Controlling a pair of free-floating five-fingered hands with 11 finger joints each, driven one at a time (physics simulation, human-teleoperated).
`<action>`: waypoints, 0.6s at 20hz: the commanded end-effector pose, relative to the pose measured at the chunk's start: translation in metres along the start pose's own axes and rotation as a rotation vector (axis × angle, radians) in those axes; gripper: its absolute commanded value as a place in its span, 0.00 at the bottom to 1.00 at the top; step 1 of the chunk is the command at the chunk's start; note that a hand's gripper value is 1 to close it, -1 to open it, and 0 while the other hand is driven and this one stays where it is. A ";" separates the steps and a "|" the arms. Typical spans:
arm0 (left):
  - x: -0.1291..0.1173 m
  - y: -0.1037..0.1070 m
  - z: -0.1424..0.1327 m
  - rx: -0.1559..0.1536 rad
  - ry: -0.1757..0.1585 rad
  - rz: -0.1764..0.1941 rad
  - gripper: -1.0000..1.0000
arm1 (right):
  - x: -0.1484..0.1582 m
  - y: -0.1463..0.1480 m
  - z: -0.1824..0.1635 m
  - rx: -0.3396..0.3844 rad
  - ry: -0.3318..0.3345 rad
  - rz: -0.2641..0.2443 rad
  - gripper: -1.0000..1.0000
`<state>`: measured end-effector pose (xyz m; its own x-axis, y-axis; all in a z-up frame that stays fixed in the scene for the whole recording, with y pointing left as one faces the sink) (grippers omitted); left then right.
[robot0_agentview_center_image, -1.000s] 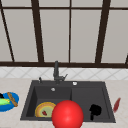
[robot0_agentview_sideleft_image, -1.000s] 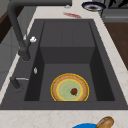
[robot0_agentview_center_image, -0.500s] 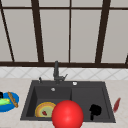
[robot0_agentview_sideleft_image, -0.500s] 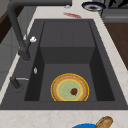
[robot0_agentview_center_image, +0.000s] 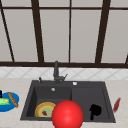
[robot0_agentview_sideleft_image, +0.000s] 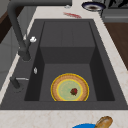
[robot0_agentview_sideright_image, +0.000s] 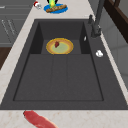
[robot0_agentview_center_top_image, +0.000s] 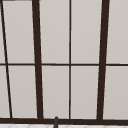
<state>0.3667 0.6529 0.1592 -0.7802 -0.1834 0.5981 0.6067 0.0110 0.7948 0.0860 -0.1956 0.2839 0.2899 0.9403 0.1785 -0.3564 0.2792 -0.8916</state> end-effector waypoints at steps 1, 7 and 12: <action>0.010 0.023 0.013 -0.036 -0.053 -0.024 1.00 | 0.000 0.000 0.000 0.000 0.000 0.000 0.50; 0.022 0.042 0.019 -0.015 -0.021 -0.028 1.00 | 0.000 0.000 0.000 0.000 0.000 0.000 0.50; 0.041 0.073 0.013 -0.031 -0.022 -0.016 1.00 | 0.000 0.000 0.000 0.000 0.000 0.000 0.50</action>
<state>0.3748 0.6644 0.2222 -0.7840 -0.1972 0.5886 0.5978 0.0152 0.8015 0.0860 -0.1956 0.2839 0.2899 0.9403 0.1785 -0.3564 0.2792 -0.8916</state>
